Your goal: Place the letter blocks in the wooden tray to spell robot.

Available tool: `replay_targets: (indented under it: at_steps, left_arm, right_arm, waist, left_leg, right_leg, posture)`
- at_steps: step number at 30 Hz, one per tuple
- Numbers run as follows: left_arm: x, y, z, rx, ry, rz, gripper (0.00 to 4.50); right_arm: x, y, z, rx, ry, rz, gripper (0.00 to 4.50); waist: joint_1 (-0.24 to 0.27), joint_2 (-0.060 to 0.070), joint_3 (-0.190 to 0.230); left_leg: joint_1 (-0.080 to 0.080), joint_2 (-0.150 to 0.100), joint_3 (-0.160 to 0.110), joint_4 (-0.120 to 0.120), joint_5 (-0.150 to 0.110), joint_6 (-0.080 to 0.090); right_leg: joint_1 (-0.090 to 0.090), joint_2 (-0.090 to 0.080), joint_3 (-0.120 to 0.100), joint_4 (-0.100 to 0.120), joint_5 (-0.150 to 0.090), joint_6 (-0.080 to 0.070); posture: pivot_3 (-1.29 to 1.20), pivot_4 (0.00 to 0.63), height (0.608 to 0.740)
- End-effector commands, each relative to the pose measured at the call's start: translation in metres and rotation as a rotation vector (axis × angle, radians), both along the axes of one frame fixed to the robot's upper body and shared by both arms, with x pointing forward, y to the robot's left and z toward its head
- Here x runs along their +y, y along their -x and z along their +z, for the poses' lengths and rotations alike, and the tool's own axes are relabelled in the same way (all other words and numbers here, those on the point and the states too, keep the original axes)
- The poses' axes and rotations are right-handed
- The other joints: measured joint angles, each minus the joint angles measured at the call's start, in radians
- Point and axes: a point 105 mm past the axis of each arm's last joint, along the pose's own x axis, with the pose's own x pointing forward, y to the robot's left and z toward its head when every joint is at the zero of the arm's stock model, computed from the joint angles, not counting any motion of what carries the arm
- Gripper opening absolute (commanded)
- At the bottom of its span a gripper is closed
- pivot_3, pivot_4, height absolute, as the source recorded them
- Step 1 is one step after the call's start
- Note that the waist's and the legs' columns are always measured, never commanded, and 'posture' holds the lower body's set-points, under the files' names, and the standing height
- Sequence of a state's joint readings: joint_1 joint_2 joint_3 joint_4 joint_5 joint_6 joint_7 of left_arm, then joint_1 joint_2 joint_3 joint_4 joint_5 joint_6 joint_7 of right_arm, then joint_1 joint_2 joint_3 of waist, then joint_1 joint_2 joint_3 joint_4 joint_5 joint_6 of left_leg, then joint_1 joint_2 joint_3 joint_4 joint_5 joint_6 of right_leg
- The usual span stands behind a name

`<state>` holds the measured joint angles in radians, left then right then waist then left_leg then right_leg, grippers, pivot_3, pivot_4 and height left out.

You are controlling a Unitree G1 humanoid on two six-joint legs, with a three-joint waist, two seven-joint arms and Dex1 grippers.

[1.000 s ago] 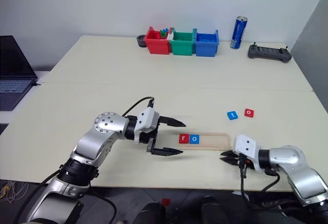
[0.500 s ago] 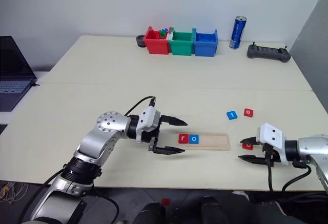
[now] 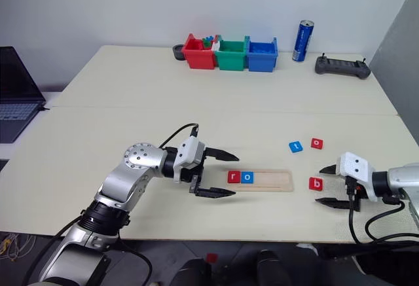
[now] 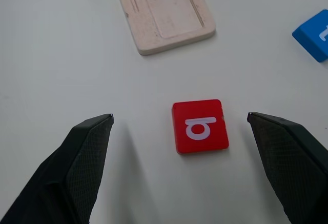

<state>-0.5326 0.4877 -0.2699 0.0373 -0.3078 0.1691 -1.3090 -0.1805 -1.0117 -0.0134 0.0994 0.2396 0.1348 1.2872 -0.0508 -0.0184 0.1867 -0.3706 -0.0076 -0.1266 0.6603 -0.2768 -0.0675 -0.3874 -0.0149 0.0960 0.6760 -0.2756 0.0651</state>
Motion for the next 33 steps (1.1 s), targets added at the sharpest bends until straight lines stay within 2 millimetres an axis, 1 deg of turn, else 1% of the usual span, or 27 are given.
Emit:
replay_targets:
  at_steps: [1, 9, 14, 17, 20, 23, 24, 26, 28, 31, 33]
  left_arm:
    - [-0.003, 0.002, 0.009, -0.039, 0.016, -0.011, 4.50]
    - [0.002, 0.005, 0.008, -0.035, 0.013, -0.001, 4.50]
    - [0.001, 0.011, 0.009, -0.033, 0.007, -0.040, 4.50]
    - [0.002, 0.010, 0.008, -0.033, 0.004, -0.035, 4.50]
    - [0.003, 0.008, 0.008, -0.037, 0.000, -0.024, 4.50]
    - [0.004, 0.007, 0.008, -0.038, 0.000, -0.018, 4.50]
    - [0.004, 0.007, 0.008, -0.040, 0.000, -0.014, 4.50]
    - [0.005, 0.006, 0.008, -0.045, 0.002, -0.005, 4.50]
    - [0.007, 0.004, 0.009, -0.049, 0.004, 0.008, 4.50]
    - [0.015, 0.003, 0.009, -0.051, -0.003, 0.034, 4.50]
    - [0.024, 0.003, 0.005, -0.053, -0.021, 0.053, 4.50]
  right_arm:
    - [0.001, -0.005, -0.001, -0.010, 0.019, 0.015, 4.46]
    - [0.001, -0.011, -0.008, 0.006, 0.042, 0.018, 4.46]
    - [-0.002, -0.014, -0.011, 0.040, 0.016, -0.013, 4.46]
    - [-0.002, -0.017, -0.011, 0.034, 0.004, -0.025, 3.86]
    - [-0.001, -0.019, -0.009, 0.034, -0.008, -0.029, 2.85]
    - [0.000, -0.018, -0.006, 0.033, -0.013, -0.025, 1.70]
    - [0.001, -0.018, -0.005, 0.032, -0.019, -0.021, 1.44]
    - [0.006, -0.020, 0.000, 0.023, -0.029, -0.008, 1.46]
    - [0.015, -0.023, 0.008, 0.004, -0.042, 0.017, 1.46]
    - [0.037, -0.028, 0.022, -0.032, -0.075, 0.068, 1.46]
    - [0.055, -0.032, 0.030, -0.050, -0.109, 0.107, 1.46]
  waist:
    - [0.000, 0.000, 0.000]
    - [-0.001, 0.000, 0.000]
    - [-0.001, 0.000, 0.000]
    - [-0.002, 0.001, 0.000]
    - [-0.002, 0.001, 0.000]
    - [-0.002, 0.001, 0.000]
    - [-0.002, 0.001, 0.000]
    - [-0.002, 0.001, 0.000]
    - [-0.004, 0.001, 0.000]
    - [-0.011, 0.001, 0.001]
    - [-0.013, 0.001, 0.001]
  left_leg:
    - [0.000, 0.000, 0.000, 0.000, 0.000, 0.000]
    - [0.000, 0.000, 0.000, 0.000, 0.000, 0.000]
    - [0.000, 0.000, 0.000, 0.000, 0.000, 0.000]
    - [0.000, 0.000, 0.000, 0.000, 0.000, 0.000]
    - [0.000, 0.000, 0.000, 0.000, 0.000, 0.000]
    - [0.000, 0.000, 0.000, 0.000, 0.000, 0.000]
    - [0.000, 0.000, 0.000, 0.000, 0.000, 0.000]
    - [0.000, 0.000, 0.000, 0.000, 0.000, 0.000]
    - [0.000, 0.000, 0.000, 0.000, 0.000, 0.000]
    - [0.000, 0.000, 0.000, 0.000, 0.000, 0.000]
    - [0.000, 0.001, 0.000, 0.000, 0.000, 0.000]
  right_leg:
    - [0.000, 0.000, 0.000, 0.000, 0.000, 0.000]
    - [0.000, 0.000, 0.000, 0.000, 0.001, -0.001]
    - [0.000, 0.000, 0.000, 0.000, 0.001, -0.001]
    - [0.000, 0.000, 0.000, 0.000, 0.001, -0.001]
    - [0.000, 0.000, 0.000, 0.000, 0.001, -0.001]
    - [0.000, 0.000, 0.000, 0.000, 0.001, -0.001]
    - [0.000, 0.000, 0.000, 0.000, 0.001, -0.001]
    - [0.000, 0.000, 0.000, 0.000, 0.001, -0.001]
    - [0.000, 0.000, 0.000, 0.000, 0.001, -0.001]
    - [0.000, 0.000, 0.000, 0.000, 0.001, -0.001]
    - [-0.001, 0.000, 0.000, 0.001, 0.000, -0.001]
  posture:
    - [0.00, 0.150, 0.740]
    - [0.00, 0.150, 0.740]
    - [0.00, 0.150, 0.740]
    - [0.00, 0.150, 0.740]
    - [0.00, 0.150, 0.740]
    - [0.00, 0.150, 0.740]
    - [0.00, 0.150, 0.740]
    - [0.00, 0.150, 0.740]
    - [0.00, 0.150, 0.740]
    - [0.00, 0.150, 0.740]
    - [0.00, 0.150, 0.740]
